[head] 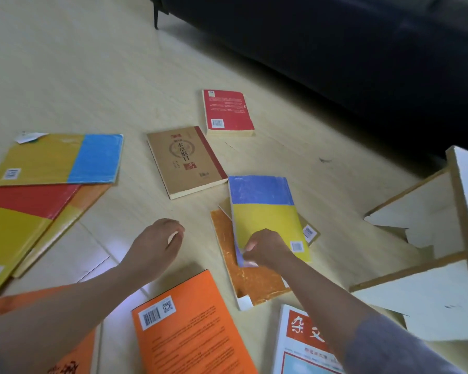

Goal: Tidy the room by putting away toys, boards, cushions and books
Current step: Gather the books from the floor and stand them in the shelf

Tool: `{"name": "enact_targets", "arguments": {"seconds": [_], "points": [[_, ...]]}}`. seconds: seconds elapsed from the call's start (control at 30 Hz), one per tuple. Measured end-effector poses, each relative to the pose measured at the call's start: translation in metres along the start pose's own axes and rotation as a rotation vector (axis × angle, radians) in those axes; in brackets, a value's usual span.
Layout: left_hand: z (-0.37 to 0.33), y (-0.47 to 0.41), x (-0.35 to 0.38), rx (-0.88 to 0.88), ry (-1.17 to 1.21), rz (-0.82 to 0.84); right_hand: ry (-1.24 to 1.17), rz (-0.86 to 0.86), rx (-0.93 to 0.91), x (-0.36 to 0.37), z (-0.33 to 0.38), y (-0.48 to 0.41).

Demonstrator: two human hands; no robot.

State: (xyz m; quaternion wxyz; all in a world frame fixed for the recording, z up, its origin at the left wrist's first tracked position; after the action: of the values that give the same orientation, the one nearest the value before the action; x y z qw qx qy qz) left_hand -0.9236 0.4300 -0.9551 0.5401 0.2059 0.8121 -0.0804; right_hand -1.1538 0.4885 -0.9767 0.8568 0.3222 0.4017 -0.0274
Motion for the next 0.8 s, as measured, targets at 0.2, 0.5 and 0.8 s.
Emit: {"name": "enact_targets", "arguments": {"seconds": [0.2,0.5,0.8], "points": [[-0.019,-0.007,0.008,0.055,0.039,0.028,-0.011,-0.184,0.126,-0.032,-0.039,-0.006],[-0.049,-0.015,0.028,0.106,0.127,0.084,-0.096,-0.288,0.511,-0.027,-0.087,0.000],[-0.050,-0.021,0.015,0.000,0.292,0.077,-0.500,-0.388,0.308,-0.048,-0.064,0.011]]}}
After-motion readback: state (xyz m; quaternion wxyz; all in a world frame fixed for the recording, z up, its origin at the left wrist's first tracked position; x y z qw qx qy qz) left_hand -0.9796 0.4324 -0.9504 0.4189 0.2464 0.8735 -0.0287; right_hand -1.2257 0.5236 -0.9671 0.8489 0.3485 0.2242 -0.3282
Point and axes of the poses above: each hand's wrist, its own y-axis away from the middle knuckle, its own x-axis out of the palm, z = x × y, the point moved 5 cm from there along -y, towards the middle knuckle, and after that the axes turned 15 degrees about -y, right-handed, at the moved point
